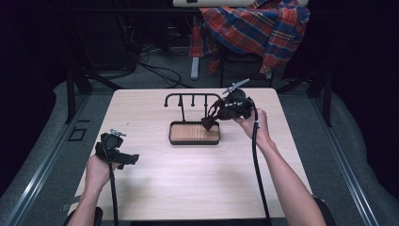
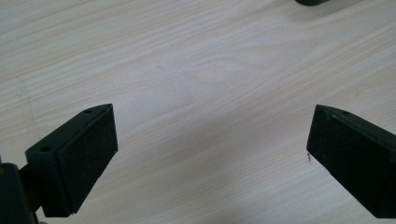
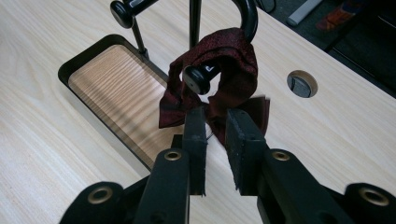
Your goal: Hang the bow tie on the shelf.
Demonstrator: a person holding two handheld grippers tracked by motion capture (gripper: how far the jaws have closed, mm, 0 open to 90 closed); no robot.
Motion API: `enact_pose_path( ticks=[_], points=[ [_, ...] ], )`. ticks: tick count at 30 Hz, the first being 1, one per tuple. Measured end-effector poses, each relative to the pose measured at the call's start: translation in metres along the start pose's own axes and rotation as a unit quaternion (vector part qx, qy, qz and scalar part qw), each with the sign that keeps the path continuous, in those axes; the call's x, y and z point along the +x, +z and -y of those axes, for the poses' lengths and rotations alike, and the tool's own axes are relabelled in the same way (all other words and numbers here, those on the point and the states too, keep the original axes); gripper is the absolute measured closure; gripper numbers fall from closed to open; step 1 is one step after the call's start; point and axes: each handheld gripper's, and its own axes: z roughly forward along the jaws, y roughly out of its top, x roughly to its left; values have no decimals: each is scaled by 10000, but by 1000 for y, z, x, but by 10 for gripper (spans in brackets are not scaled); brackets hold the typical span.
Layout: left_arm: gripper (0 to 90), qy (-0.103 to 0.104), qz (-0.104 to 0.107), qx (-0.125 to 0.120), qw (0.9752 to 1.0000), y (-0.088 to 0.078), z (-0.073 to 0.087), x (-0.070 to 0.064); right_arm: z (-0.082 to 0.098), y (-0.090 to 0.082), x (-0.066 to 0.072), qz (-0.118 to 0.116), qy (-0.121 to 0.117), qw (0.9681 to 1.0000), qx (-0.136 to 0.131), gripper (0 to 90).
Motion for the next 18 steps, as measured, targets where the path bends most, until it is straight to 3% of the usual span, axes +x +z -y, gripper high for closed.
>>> enact_pose_path(
  ticks=[5, 18],
  points=[
    [18, -6, 0, 1, 10000, 0, 0, 0, 0, -1, 0, -36, -5, 10000, -42, 733],
    [17, -4, 12, 2, 10000, 0, 0, -1, 3, -18, 2, -329, -182, 9993, 19, 485]
  ],
)
